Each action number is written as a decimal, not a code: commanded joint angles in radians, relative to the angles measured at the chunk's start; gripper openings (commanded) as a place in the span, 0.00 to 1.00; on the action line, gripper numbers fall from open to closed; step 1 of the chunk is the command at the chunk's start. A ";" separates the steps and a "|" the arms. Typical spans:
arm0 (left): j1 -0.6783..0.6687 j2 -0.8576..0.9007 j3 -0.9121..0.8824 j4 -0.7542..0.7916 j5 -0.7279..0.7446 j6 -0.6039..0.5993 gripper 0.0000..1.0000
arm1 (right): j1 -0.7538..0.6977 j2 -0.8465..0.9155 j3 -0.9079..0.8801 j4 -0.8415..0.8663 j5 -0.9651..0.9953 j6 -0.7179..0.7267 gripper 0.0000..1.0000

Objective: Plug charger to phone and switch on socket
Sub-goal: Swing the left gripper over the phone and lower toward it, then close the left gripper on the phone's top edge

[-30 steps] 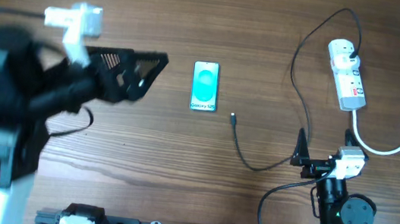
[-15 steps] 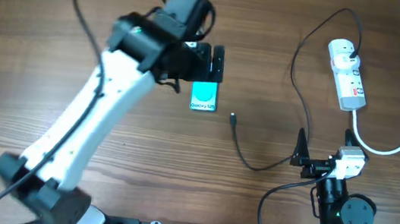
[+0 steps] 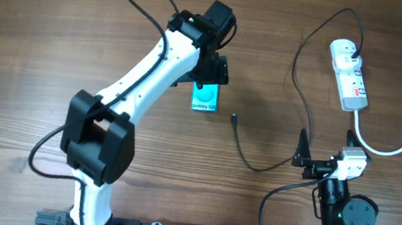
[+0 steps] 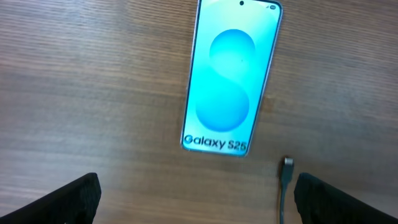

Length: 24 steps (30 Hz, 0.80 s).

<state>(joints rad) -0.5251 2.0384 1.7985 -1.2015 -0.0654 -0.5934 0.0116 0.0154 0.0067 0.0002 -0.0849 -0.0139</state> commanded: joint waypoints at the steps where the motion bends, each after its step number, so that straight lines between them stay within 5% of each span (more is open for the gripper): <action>1: -0.008 0.057 0.012 0.035 -0.002 -0.007 1.00 | 0.005 -0.004 -0.002 0.002 0.010 -0.010 1.00; 5: -0.008 0.101 0.012 0.096 0.072 0.123 1.00 | 0.005 -0.004 -0.002 0.002 0.010 -0.010 1.00; 24: -0.006 0.184 0.000 0.200 0.063 0.122 1.00 | 0.005 -0.004 -0.002 0.002 0.010 -0.010 1.00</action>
<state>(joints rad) -0.5285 2.1925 1.7985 -1.0012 -0.0021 -0.4831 0.0120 0.0158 0.0067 0.0002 -0.0849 -0.0139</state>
